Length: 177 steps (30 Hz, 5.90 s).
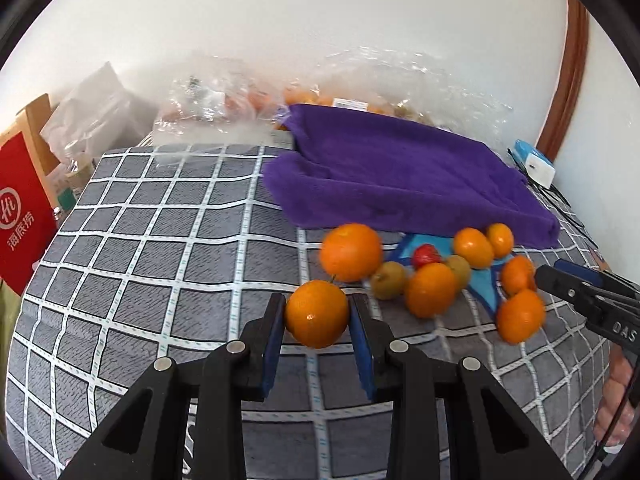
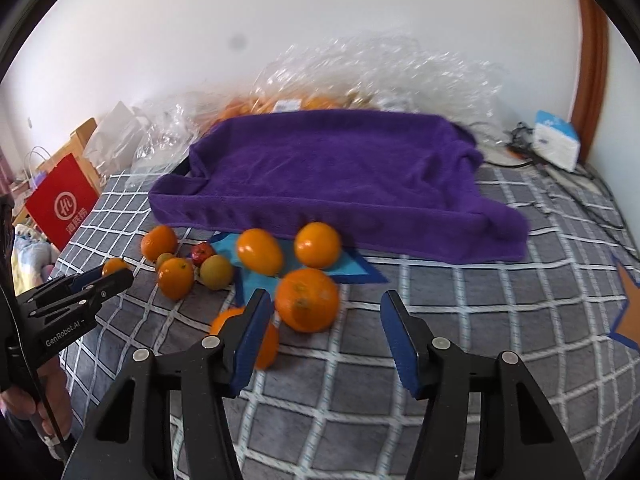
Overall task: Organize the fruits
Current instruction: 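Grasp an orange with the left tool while the right tool grasps another orange, then lift both held oranges and carry them over the purple towel, then open both tools to drop the oranges onto the purple towel, then move both open tools back down to the fruit pile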
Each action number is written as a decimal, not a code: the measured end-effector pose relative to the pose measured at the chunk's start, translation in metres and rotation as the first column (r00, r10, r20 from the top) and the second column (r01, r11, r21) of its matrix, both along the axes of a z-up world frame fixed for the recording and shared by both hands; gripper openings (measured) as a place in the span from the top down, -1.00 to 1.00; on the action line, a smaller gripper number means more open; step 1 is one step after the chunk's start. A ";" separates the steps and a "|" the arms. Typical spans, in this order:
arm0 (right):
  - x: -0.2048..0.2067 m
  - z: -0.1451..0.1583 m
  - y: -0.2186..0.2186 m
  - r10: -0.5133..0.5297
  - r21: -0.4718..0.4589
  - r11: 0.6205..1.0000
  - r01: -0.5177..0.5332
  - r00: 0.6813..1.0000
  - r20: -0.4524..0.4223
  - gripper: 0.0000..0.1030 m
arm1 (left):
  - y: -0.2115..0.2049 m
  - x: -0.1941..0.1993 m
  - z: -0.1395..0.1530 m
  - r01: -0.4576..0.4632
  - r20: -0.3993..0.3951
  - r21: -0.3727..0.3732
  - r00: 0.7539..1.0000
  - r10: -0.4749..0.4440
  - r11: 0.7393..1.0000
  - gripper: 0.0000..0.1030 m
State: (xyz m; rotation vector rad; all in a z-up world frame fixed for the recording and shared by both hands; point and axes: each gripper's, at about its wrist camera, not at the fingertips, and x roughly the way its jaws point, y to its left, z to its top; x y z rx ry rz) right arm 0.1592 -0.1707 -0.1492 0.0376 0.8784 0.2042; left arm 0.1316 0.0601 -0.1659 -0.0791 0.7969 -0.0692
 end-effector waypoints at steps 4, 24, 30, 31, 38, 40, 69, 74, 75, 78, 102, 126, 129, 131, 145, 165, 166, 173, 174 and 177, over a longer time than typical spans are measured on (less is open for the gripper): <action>0.014 -0.010 0.003 -0.016 0.014 1.000 0.017 0.999 -0.048 -0.11 | 0.012 0.005 -0.002 0.011 -0.016 -0.107 1.000 -0.013 0.994 0.41; -0.002 -0.011 -0.041 -0.030 0.013 0.999 0.031 0.998 -0.058 0.18 | 0.021 0.007 -0.013 -0.010 -0.049 -0.195 0.999 0.000 0.981 0.41; -0.006 -0.029 -0.041 -0.030 0.009 0.999 0.031 0.999 -0.041 0.12 | 0.023 0.007 -0.013 -0.002 -0.049 -0.217 0.999 -0.009 0.976 0.41; -0.007 -0.029 -0.039 -0.030 -0.001 1.000 0.030 0.999 -0.026 0.12 | 0.023 0.007 -0.014 -0.002 -0.048 -0.217 0.999 -0.009 0.976 0.41; -0.012 -0.030 -0.038 -0.021 -0.025 0.999 0.021 1.000 -0.007 0.10 | 0.019 0.007 -0.013 0.022 -0.053 -0.211 0.998 -0.033 0.977 0.41; -0.012 -0.030 -0.037 -0.011 -0.044 0.999 0.011 1.000 -0.008 0.10 | 0.015 0.006 -0.012 0.038 -0.052 -0.205 0.997 -0.049 0.978 0.40; -0.024 -0.020 -0.049 -0.050 0.025 0.999 0.048 0.997 0.061 0.19 | 0.011 -0.010 0.003 0.080 0.037 -0.208 0.997 -0.074 0.975 0.40; -0.025 -0.016 -0.054 -0.075 0.047 0.996 0.072 0.996 0.053 0.19 | 0.008 -0.011 0.008 0.058 0.036 -0.168 0.998 -0.052 0.984 0.40; -0.025 -0.013 -0.055 -0.077 0.050 0.996 0.074 0.996 0.048 0.19 | 0.008 -0.011 0.011 0.058 0.033 -0.166 0.998 -0.054 0.984 0.40; -0.025 0.002 -0.057 -0.082 0.036 0.996 0.080 0.994 0.068 0.19 | 0.007 -0.011 0.028 0.078 0.034 -0.194 0.997 -0.073 0.978 0.40; 0.152 0.127 -0.070 -0.118 0.139 0.986 0.087 0.967 0.228 0.19 | -0.008 0.140 0.139 -0.046 0.163 -0.171 0.984 0.074 0.984 0.40; 0.237 0.009 -0.075 -0.110 0.073 0.991 0.114 0.992 -0.054 0.19 | -0.010 0.237 0.044 -0.107 -0.058 -0.141 0.993 0.099 0.984 0.40; 0.238 0.006 -0.075 -0.106 0.063 0.992 0.111 0.992 -0.071 0.19 | -0.013 0.241 0.037 -0.107 -0.083 -0.116 0.992 0.097 0.988 0.40; 0.239 0.003 -0.075 -0.102 0.054 0.993 0.107 0.991 -0.086 0.19 | -0.014 0.241 0.034 -0.105 -0.104 -0.115 0.990 0.093 0.988 0.40; 0.248 -0.019 -0.060 -0.082 -0.014 0.997 0.081 0.980 -0.181 0.19 | -0.016 0.249 0.020 -0.097 -0.187 -0.063 0.979 0.083 0.993 0.40; 0.214 0.052 -0.051 -0.097 -0.024 0.995 0.098 0.993 0.066 -0.28 | -0.043 0.234 0.049 -0.033 -0.067 -0.015 0.997 0.032 0.999 -0.11; 0.211 0.058 -0.049 -0.094 -0.030 0.995 0.097 0.993 0.075 -0.28 | -0.045 0.230 0.055 -0.029 -0.047 -0.004 0.998 0.029 1.000 -0.11; 0.153 0.087 -0.060 -0.142 -0.077 0.985 0.152 0.982 0.126 -0.28 | -0.050 0.198 0.103 -0.029 0.056 0.054 0.998 0.026 0.998 -0.11; 0.144 0.087 -0.060 -0.136 -0.078 0.986 0.146 0.984 0.119 -0.28 | -0.051 0.191 0.109 -0.038 0.070 0.071 0.997 0.033 0.997 -0.11; 0.115 0.087 -0.060 -0.120 -0.083 0.988 0.127 0.989 0.085 -0.28 | -0.052 0.166 0.121 -0.039 0.102 0.099 0.994 0.029 0.994 -0.11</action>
